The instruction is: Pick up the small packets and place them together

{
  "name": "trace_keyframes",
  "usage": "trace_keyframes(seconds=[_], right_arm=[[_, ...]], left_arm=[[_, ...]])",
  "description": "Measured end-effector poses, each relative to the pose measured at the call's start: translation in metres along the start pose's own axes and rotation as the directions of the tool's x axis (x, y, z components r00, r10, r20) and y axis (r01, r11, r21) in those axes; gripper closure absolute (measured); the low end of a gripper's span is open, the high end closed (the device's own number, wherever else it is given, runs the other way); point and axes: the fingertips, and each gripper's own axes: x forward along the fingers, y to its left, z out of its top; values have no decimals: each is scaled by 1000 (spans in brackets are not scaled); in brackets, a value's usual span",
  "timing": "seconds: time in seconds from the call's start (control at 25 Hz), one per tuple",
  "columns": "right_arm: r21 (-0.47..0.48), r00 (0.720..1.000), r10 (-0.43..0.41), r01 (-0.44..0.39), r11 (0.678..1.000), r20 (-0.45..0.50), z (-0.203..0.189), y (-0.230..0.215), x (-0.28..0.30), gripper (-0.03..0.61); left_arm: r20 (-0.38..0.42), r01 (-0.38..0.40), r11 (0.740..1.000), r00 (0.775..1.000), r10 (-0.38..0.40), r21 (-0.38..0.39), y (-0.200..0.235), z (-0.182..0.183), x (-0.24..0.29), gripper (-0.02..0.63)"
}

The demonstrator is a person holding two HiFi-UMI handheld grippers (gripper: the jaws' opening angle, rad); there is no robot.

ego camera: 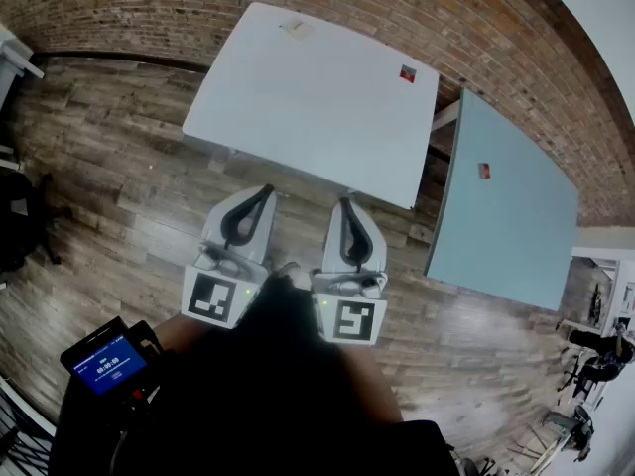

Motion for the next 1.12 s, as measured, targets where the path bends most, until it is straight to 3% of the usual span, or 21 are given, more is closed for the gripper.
trace_keyframes(seconds=[0.52, 1.12], right_arm=[[19, 999, -35, 35, 999, -12, -1, -13, -3, 577], [-14, 997, -72, 71, 997, -42, -18, -40, -25, 575]], left_arm=[[7, -21, 1000, 1000, 21, -5, 7, 0, 3, 614], [29, -20, 999, 999, 19, 38, -16, -5, -1, 614]])
